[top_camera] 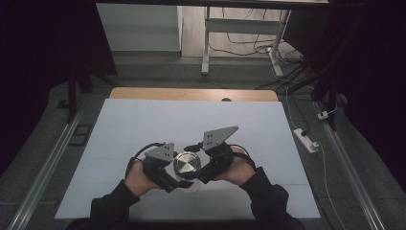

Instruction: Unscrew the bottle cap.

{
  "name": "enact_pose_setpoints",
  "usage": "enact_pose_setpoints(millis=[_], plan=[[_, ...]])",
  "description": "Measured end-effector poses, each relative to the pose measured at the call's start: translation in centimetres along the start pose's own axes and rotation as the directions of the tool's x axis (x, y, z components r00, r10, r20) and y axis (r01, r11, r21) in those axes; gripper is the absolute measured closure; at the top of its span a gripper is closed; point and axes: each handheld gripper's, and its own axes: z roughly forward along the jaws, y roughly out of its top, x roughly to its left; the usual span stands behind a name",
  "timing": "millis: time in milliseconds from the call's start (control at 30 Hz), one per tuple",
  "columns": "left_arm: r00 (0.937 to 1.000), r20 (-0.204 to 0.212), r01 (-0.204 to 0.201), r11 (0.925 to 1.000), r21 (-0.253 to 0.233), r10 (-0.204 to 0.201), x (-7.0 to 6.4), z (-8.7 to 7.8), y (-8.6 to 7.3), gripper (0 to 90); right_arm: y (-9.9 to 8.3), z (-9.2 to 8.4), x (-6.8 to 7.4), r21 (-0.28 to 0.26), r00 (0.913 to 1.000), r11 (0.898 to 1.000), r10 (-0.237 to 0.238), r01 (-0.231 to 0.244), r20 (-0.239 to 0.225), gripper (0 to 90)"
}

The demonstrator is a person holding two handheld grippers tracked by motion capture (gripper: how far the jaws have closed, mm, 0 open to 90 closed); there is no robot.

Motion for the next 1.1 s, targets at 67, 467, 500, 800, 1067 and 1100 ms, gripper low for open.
enact_pose_setpoints(millis=[67, 467, 500, 800, 1067, 1100], plan=[[0.9999, 0.007, -0.009, 0.9999, 0.006, 0.009, -0.1, 0.2, 0.0, 15.9, -0.3, -0.1, -0.2, 0.002, 0.9986, 1.000, -0.017, 0.017, -0.049, 19.5], [0.9473, -0.281, 0.152, 0.9880, -0.027, -0.153, 0.7, -0.7, -0.2, 15.9, 1.0, -0.6, 0.8, -0.014, 0.9530, 0.994, 0.105, -0.105, 0.284, 9.5], [0.9473, -0.281, 0.152, 0.9880, -0.027, -0.153, 0.7, -0.7, -0.2, 15.9, 1.0, -0.3, 0.9, -0.010, 0.9415, 0.994, 0.109, -0.111, 0.319, 10.3], [0.9383, -0.314, 0.147, 0.9890, -0.014, -0.144, 0.1, -0.2, 0.3, 15.9, 0.8, 1.7, 1.6, -0.012, 0.9095, 0.995, 0.099, -0.104, 0.404, 18.7], [0.9890, -0.127, 0.073, 0.9968, -0.033, -0.076, 0.3, -0.7, 0.1, 15.8, 0.8, 0.3, 0.9, -0.003, 0.9724, 0.998, 0.065, -0.067, 0.224, 19.9], [0.9924, -0.105, 0.061, 0.9976, -0.033, -0.064, 0.2, -0.7, 0.1, 15.9, 0.7, 0.0, 0.8, -0.002, 0.9798, 0.998, 0.055, -0.055, 0.192, 19.9]])
